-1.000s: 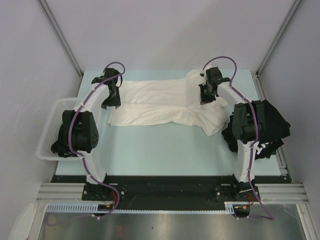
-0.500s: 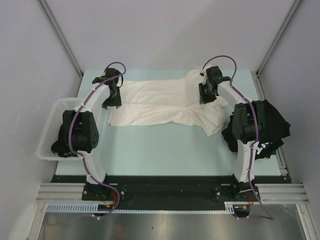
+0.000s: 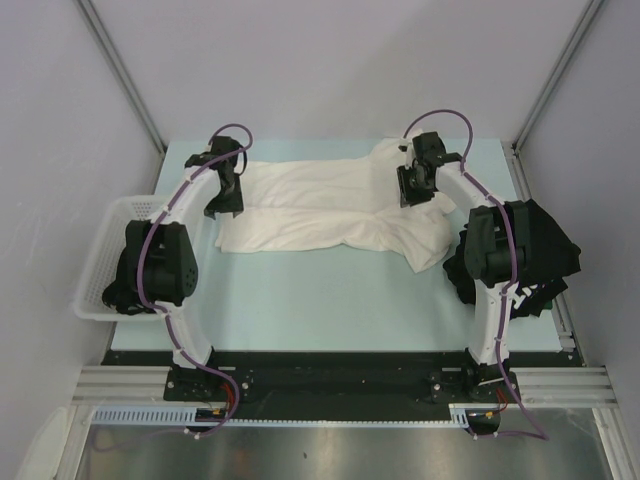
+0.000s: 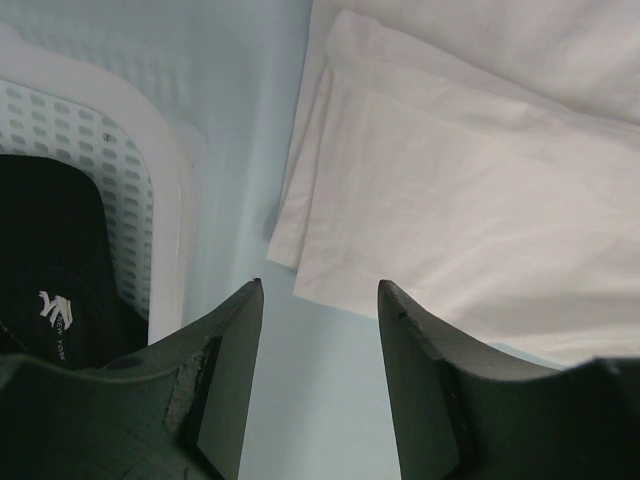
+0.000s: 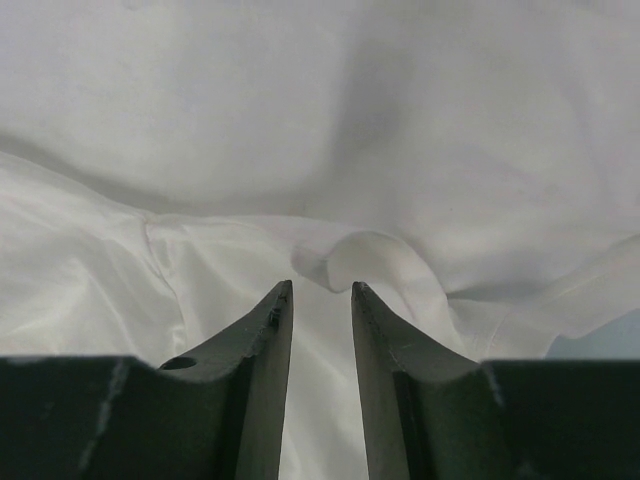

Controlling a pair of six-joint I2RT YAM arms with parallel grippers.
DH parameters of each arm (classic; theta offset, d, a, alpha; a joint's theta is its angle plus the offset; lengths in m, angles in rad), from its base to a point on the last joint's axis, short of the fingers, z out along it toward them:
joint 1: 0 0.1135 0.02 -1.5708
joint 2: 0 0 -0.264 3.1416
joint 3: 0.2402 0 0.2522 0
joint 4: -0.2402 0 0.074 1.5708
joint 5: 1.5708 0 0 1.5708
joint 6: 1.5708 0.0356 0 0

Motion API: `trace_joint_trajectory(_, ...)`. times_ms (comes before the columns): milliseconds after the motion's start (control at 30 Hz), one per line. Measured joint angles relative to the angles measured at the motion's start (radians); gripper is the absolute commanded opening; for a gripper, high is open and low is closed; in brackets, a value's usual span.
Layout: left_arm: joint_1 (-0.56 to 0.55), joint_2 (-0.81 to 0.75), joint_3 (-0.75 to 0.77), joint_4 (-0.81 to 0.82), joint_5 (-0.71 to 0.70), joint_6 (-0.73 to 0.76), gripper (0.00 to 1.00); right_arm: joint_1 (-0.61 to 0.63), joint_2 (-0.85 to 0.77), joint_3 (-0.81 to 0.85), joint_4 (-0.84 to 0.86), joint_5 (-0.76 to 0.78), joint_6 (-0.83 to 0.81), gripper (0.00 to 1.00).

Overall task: Fold and stack the t-shirts
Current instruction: Fold the flattened tshirt in 1/3 of the way

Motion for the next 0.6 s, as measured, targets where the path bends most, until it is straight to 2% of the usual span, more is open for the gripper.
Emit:
trace_joint_trajectory(133,0.0,0.0,0.0,0.0,0.0,0.0,0.55,-0.001,0.001,0.0,0.015,-0.001,-0.008,0.35)
trace_joint_trajectory(300,0.0,0.0,0.0,0.0,0.0,0.0,0.55,-0.001,0.016,0.006,0.033,-0.01,-0.008,0.3)
trace_joint_trajectory(433,0.0,0.0,0.0,0.0,-0.001,0.0,0.55,-0.001,0.034,0.007,0.035,-0.02,-0.008,0.14)
trace_joint_trajectory(467,0.0,0.0,0.0,0.0,-0.001,0.0,0.55,-0.001,0.036,0.007,0.035,-0.021,-0.009,0.05)
trace_joint_trajectory(500,0.0,0.0,0.0,0.0,-0.001,0.0,0.55,-0.001,0.039,0.008,0.034,-0.023,-0.008,0.0)
trace_joint_trajectory(600,0.0,0.0,0.0,0.0,-0.001,0.0,0.55,-0.002,0.043,0.01,0.033,-0.027,-0.008,0.0)
